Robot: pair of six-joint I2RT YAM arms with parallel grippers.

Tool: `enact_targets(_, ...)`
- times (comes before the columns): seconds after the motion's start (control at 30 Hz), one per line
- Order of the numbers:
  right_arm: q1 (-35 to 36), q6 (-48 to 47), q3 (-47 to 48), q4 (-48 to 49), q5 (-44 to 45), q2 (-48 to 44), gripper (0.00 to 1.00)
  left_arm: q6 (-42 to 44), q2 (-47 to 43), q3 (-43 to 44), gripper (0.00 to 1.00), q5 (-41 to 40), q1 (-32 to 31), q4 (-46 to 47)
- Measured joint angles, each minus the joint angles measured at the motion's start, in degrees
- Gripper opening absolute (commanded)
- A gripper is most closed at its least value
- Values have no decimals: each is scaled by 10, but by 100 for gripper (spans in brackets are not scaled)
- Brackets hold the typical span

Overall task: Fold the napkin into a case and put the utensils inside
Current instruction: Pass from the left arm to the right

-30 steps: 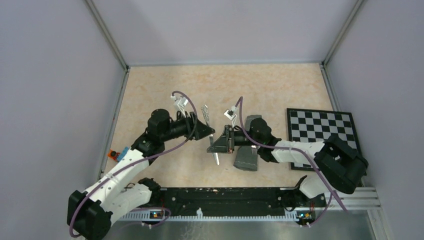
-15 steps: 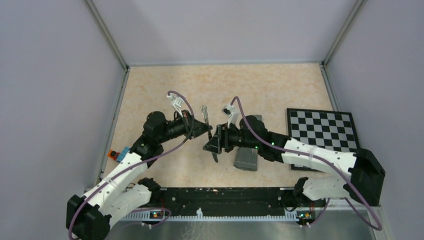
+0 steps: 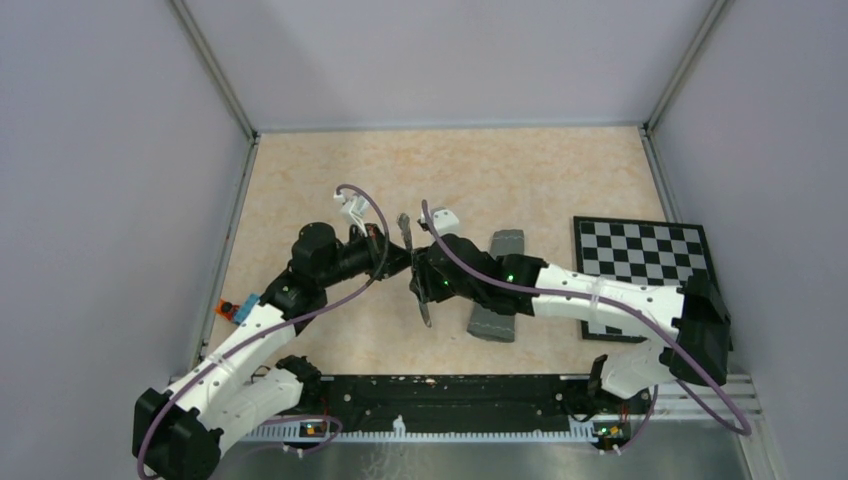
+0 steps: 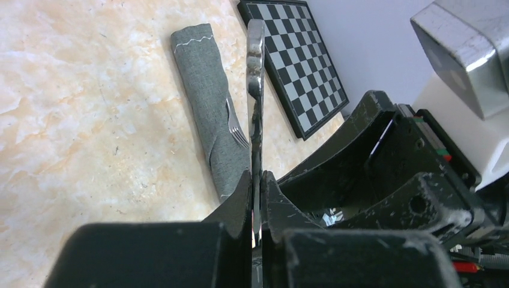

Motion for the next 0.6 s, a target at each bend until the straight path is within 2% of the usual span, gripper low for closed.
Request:
enact_targets(0.13,7,-7,11,-8,4,20,34,-1,1,0,0,-5,0,-4)
enact_targets(0.27,12,-10,15,-13,4,35,19,-1,10,0,0,-11,0,-9)
enact_targets(0.33,14,-12,22,-20,7,42,1,-2,16,0,0,-11,0,-12)
enact_targets(0.4,14,-13,23,-26,12,45,0,-2,20,0,2,-12,0,-14)
enact_targets(0.43,14,-10,23,-28,13,46,0,-4,24,0,11,-11,0,-15)
enact_targets(0.5,13,-3,21,-32,11,46,0,-8,34,1,37,-9,0,-16)
enact_targets(0.53,10,2,15,-30,5,45,0,-9,40,2,47,-9,0,-17)
enact_targets(0.6,-1,11,-9,-12,-18,35,0,-16,53,2,54,-10,0,-19)
